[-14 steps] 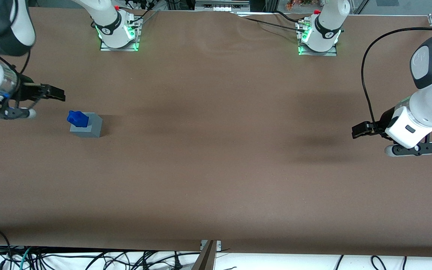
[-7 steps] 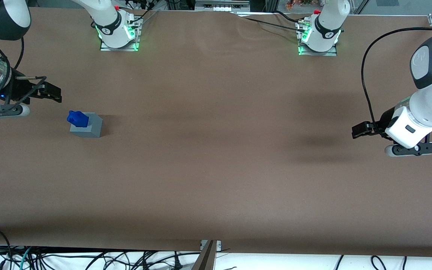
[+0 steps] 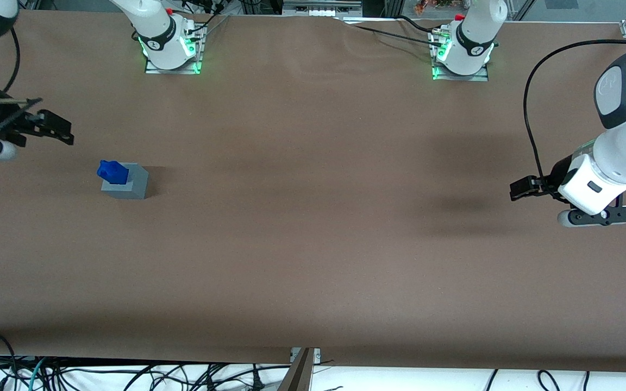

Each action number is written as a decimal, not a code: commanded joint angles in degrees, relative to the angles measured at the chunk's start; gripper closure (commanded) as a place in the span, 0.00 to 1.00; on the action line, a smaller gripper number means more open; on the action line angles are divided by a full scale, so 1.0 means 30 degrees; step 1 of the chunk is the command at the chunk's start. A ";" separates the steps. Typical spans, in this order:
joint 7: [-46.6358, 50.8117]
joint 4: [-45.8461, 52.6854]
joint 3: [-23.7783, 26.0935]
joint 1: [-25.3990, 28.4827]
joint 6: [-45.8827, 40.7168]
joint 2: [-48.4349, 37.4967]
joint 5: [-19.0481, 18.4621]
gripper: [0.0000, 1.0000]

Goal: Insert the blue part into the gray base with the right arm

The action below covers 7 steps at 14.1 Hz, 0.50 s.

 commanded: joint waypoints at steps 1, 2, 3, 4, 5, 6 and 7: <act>0.0499 -0.2253 0.0875 -0.0965 0.1154 -0.1631 -0.0239 0.00; 0.0499 -0.2226 0.0875 -0.0936 0.1271 -0.1633 -0.0210 0.00; 0.0499 -0.2226 0.0875 -0.0906 0.1533 -0.1633 -0.0181 0.00; 0.0499 -0.2226 0.0875 -0.0906 0.1710 -0.1604 -0.0151 0.00; 0.0470 -0.2226 0.0875 -0.0906 0.1741 -0.1575 -0.0180 0.00; 0.0382 -0.2197 0.0875 -0.0877 0.1683 -0.1546 -0.0180 0.00; 0.0439 -0.2168 0.0875 -0.0877 0.1683 -0.1545 -0.0122 0.00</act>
